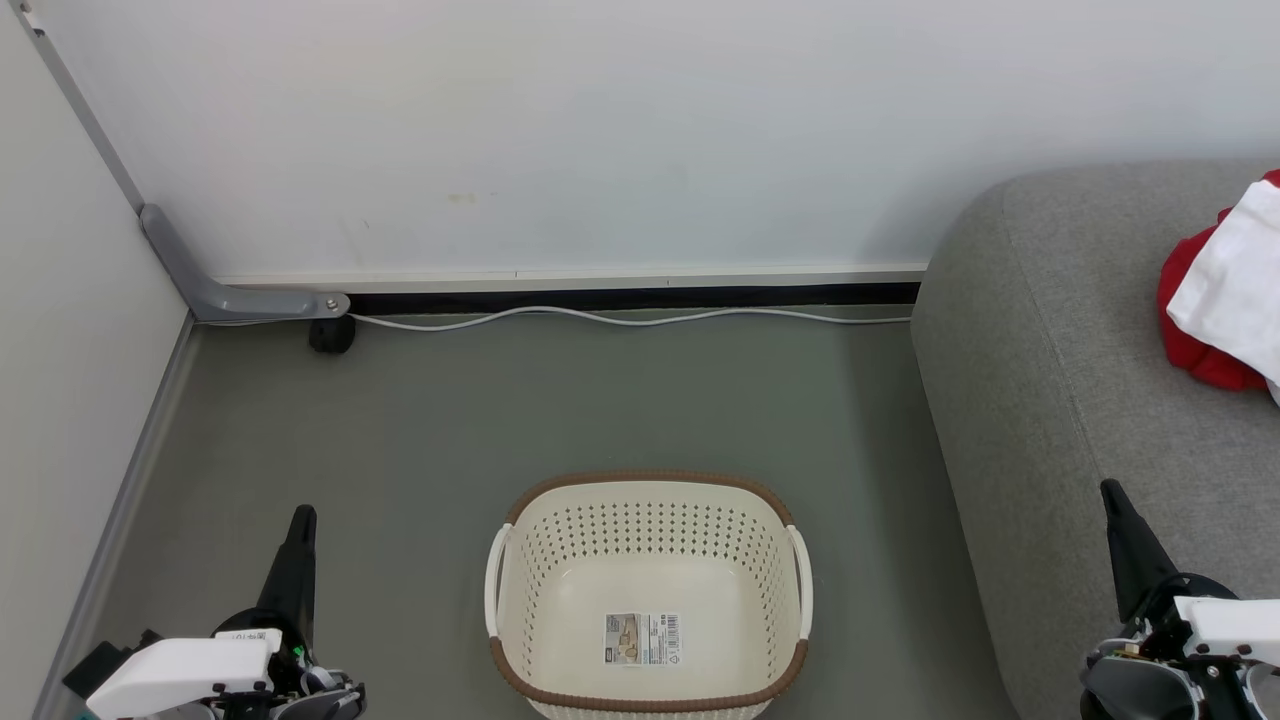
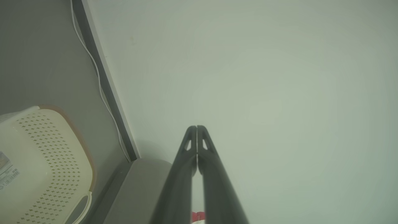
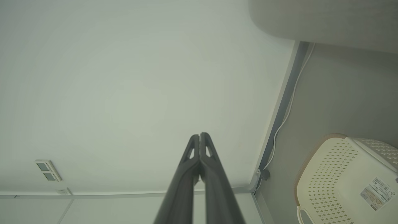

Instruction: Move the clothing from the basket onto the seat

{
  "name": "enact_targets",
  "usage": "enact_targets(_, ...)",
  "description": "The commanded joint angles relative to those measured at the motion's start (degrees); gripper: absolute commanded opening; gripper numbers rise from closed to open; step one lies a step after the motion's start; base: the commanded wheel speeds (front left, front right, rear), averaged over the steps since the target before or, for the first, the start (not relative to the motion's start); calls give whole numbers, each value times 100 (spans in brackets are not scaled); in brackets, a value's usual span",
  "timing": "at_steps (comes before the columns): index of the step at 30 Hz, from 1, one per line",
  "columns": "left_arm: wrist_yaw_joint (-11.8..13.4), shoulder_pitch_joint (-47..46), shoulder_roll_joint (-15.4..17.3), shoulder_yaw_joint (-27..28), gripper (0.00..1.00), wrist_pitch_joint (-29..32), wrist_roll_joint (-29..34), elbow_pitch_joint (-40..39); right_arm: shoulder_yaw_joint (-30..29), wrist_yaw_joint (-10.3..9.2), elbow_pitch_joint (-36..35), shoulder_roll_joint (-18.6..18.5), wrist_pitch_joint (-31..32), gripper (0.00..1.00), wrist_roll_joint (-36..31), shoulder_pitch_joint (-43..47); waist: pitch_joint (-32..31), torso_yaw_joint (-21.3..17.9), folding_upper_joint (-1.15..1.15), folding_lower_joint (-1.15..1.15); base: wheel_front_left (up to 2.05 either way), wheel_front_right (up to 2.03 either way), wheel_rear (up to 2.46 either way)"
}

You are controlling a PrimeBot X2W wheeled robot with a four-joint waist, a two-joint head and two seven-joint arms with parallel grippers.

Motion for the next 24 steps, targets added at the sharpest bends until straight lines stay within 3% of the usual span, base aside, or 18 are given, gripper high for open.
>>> enact_targets(1, -44, -333, 100, 190, 0, 35, -21, -170, 94, 9, -188, -52, 46, 0, 63, -91, 0, 0, 0, 0, 0, 0, 0)
enact_targets(24, -44, -332, 100, 189, 0, 34, -21, -171, 95, 9, -188, -52, 46, 0, 64, -91, 0, 0, 0, 0, 0, 0, 0)
